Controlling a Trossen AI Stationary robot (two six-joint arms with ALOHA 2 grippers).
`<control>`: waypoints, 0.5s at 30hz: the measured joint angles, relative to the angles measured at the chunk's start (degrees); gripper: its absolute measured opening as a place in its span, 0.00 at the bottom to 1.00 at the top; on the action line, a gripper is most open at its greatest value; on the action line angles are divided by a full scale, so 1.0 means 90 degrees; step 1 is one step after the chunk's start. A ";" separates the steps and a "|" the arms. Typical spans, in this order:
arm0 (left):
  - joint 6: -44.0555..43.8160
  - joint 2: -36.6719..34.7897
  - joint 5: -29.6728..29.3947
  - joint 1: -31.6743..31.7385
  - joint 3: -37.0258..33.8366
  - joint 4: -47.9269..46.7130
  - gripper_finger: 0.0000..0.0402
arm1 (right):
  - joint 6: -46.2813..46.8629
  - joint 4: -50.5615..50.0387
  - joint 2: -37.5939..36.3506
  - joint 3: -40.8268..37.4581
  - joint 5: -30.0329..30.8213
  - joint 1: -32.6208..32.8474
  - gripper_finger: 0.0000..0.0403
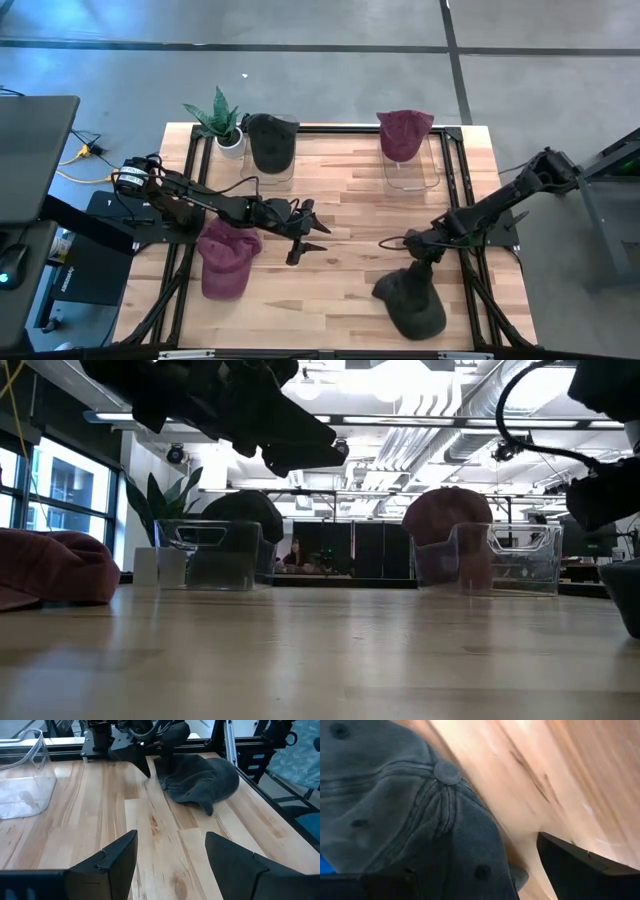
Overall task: Pick & Place hat
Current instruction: Put the black cap into the left transparent bin
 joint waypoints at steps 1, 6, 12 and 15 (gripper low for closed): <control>0.0000 0.0000 -0.0002 0.0000 0.0000 -0.0002 0.56 | -0.0073 0.0096 0.0007 0.0000 -0.0002 0.0018 0.70; 0.0000 0.0000 -0.0003 0.0000 0.0000 0.0000 0.56 | -0.0301 0.0994 0.0015 -0.0031 -0.0275 0.0034 0.66; 0.0002 0.0000 -0.0059 0.0000 0.0000 0.0017 0.56 | -0.0304 0.2225 0.0029 -0.0154 -0.0239 0.0034 0.62; 0.0005 0.0000 -0.0261 0.0000 0.0000 0.0011 0.56 | -0.0477 0.2105 0.0034 -0.0172 0.0045 0.0047 0.60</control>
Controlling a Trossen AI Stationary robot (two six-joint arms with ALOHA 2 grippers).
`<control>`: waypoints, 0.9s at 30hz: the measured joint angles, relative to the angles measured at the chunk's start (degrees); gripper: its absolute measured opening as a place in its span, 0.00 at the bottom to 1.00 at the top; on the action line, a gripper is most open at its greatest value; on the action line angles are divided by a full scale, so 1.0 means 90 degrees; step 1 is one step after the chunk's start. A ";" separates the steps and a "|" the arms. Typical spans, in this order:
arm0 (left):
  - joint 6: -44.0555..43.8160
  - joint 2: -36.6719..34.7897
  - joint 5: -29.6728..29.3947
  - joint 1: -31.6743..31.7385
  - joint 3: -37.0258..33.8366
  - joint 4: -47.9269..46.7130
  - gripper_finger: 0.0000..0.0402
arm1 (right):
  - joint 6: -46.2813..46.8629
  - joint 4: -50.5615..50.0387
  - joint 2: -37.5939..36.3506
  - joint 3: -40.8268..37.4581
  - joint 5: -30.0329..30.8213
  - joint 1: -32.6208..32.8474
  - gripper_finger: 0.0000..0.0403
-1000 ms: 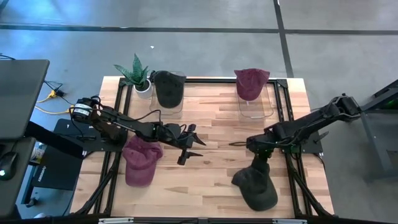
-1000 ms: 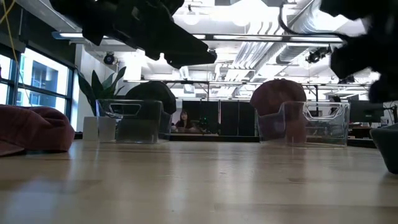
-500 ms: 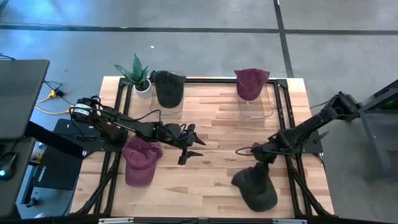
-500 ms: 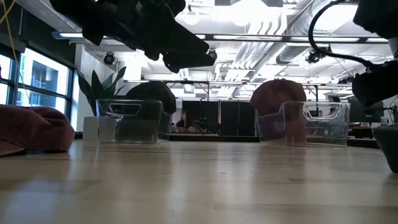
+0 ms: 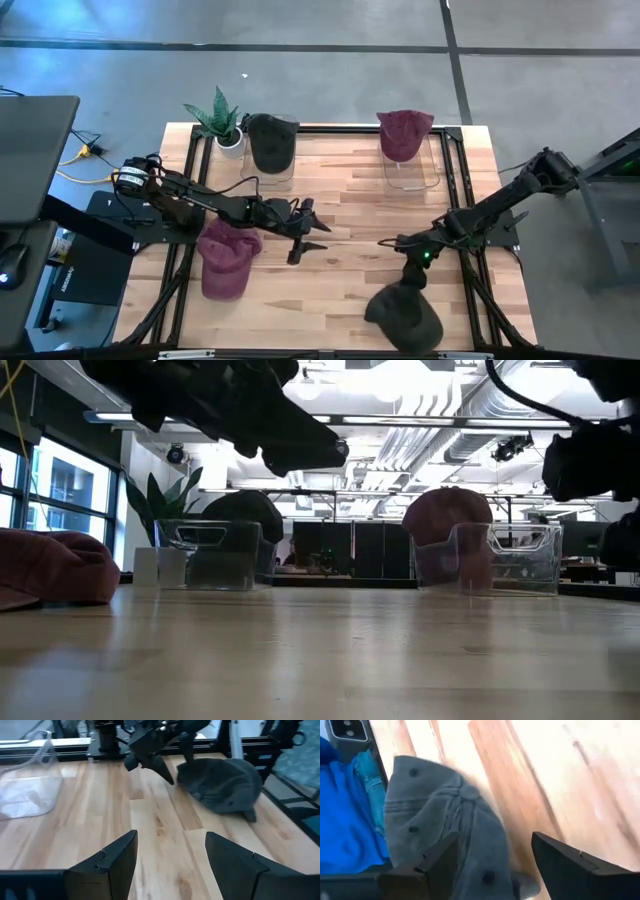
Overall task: Pick & Place hat
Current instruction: Put the black cap into the left transparent bin
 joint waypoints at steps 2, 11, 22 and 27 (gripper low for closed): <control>-0.0002 0.0000 -0.0143 0.0000 0.0000 -0.0006 0.56 | -0.0239 -0.0007 0.0000 0.0002 0.0107 0.0080 0.58; -0.0002 0.0000 -0.0409 0.0005 0.0000 -0.0011 0.56 | -0.1317 -0.0155 0.0131 0.0005 0.0898 0.0684 0.27; -0.0002 0.0000 -0.0421 0.0005 0.0000 -0.0006 0.56 | -0.1838 -0.0307 0.0330 0.0330 0.1906 0.0526 0.04; -0.0005 0.0000 -0.0421 0.0005 0.0000 -0.0001 0.56 | -0.2443 -0.1049 0.0108 0.1042 0.2387 0.0127 0.02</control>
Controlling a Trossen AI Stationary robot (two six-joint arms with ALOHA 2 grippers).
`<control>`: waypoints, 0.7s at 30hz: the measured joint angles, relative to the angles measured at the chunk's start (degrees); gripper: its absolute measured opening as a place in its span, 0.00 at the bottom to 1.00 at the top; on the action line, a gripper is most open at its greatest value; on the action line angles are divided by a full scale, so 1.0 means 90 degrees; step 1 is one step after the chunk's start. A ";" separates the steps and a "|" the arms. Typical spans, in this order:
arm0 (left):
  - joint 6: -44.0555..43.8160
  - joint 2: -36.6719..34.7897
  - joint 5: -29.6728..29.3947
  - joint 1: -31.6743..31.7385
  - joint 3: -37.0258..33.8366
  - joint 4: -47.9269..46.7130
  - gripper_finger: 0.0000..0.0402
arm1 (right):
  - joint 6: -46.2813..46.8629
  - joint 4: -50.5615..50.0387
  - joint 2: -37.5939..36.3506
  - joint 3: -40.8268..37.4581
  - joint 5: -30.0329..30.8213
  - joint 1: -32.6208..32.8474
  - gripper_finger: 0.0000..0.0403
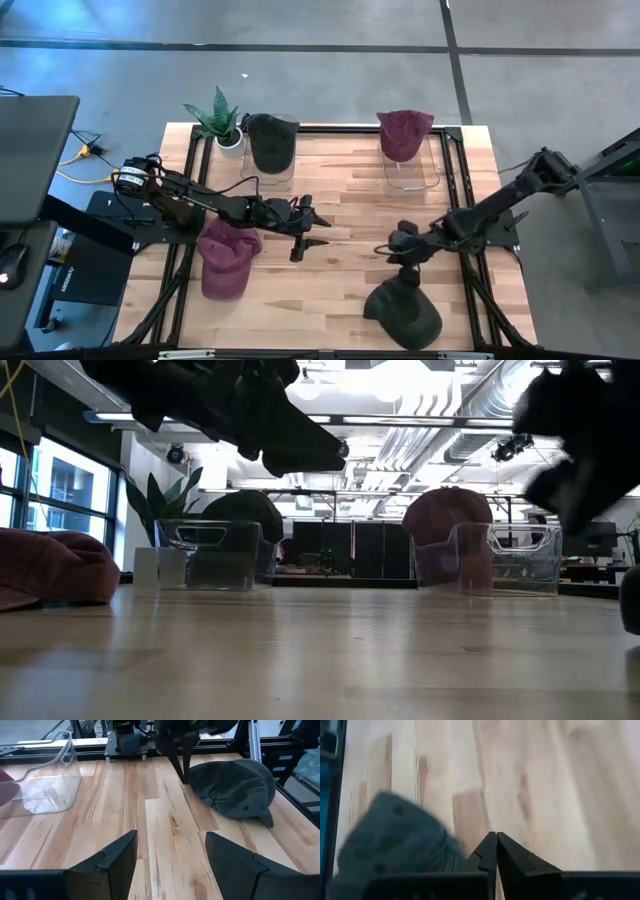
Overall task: Pick & Place hat
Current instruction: Put the black cap into the left transparent bin
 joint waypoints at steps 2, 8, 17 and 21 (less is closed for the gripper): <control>0.0000 0.0000 0.0002 0.0000 0.0000 0.0000 0.56 | -0.0164 -0.0512 -0.0015 0.0367 0.0012 -0.0157 0.01; 0.0001 0.0000 0.0022 0.0000 0.0000 0.0007 0.56 | -0.0150 -0.0454 0.0072 0.0727 -0.1257 -0.0559 0.07; 0.0002 0.0000 0.0020 0.0000 0.0007 -0.0004 0.56 | -0.0682 -0.0117 0.1063 0.0509 -0.1697 -0.0257 0.47; 0.0000 0.0000 0.0022 0.0000 0.0007 -0.0007 0.56 | -0.1210 0.0040 0.1686 0.0507 -0.1676 -0.0083 0.53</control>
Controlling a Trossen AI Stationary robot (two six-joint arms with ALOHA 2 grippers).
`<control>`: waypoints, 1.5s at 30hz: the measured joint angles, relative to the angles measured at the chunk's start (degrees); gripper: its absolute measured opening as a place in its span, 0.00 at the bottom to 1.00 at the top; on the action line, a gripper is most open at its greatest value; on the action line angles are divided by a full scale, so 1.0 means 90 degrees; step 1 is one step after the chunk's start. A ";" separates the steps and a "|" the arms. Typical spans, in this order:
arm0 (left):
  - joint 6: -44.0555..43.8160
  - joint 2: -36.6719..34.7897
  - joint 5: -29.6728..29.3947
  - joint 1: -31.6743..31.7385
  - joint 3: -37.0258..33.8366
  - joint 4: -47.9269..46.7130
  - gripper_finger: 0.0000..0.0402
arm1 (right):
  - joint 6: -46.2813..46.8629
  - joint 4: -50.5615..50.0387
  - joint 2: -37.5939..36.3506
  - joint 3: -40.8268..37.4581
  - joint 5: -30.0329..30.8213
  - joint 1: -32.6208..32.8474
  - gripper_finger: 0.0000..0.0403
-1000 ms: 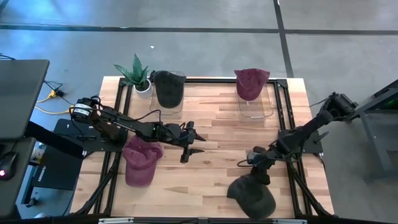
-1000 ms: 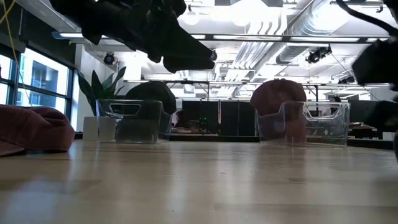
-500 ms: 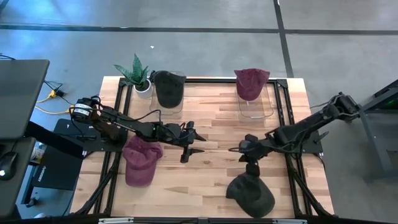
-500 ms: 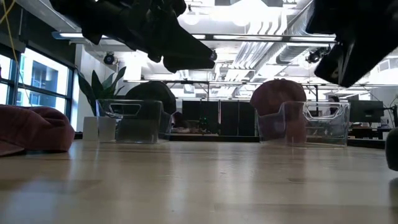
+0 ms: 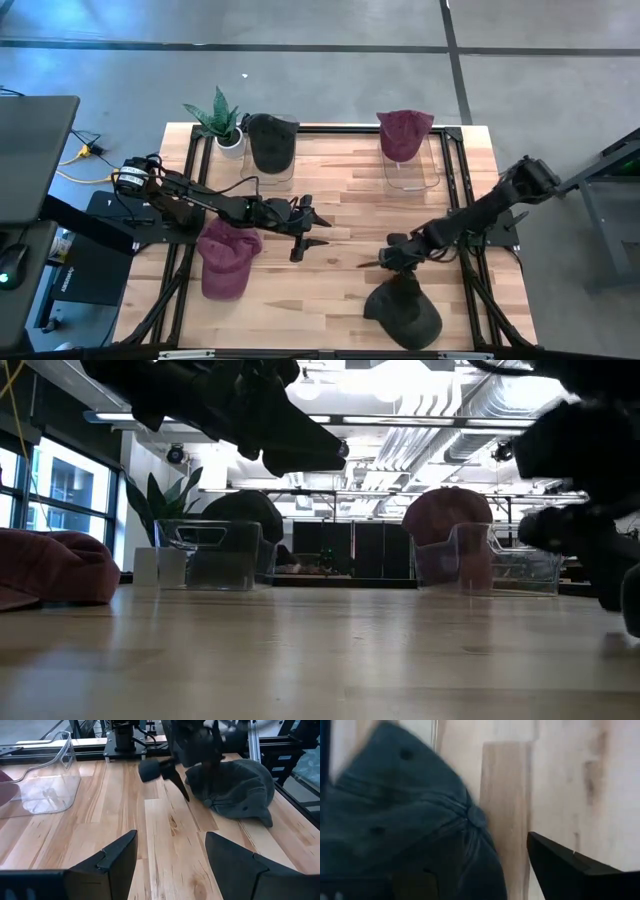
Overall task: Pick & Place hat
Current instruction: Put the black cap into the left transparent bin
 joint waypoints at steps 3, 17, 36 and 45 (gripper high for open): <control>0.0000 0.0000 0.0037 -0.0002 0.0000 -0.0005 0.56 | -0.0352 0.0127 0.0335 0.0007 -0.0021 0.0051 0.46; 0.0002 0.0000 0.0052 -0.0002 0.0000 0.0003 0.56 | -0.0594 -0.0399 -0.0834 0.0285 0.1296 -0.0316 0.03; 0.0048 -0.0002 0.2069 0.0390 0.1465 -0.0390 0.56 | -0.3373 -0.0386 -0.1798 0.2237 0.2006 -0.0956 0.01; 0.0389 0.0980 0.2951 0.0275 0.1717 -0.0849 0.52 | -0.2951 -0.0210 -0.1791 0.1381 0.1936 -0.0951 0.01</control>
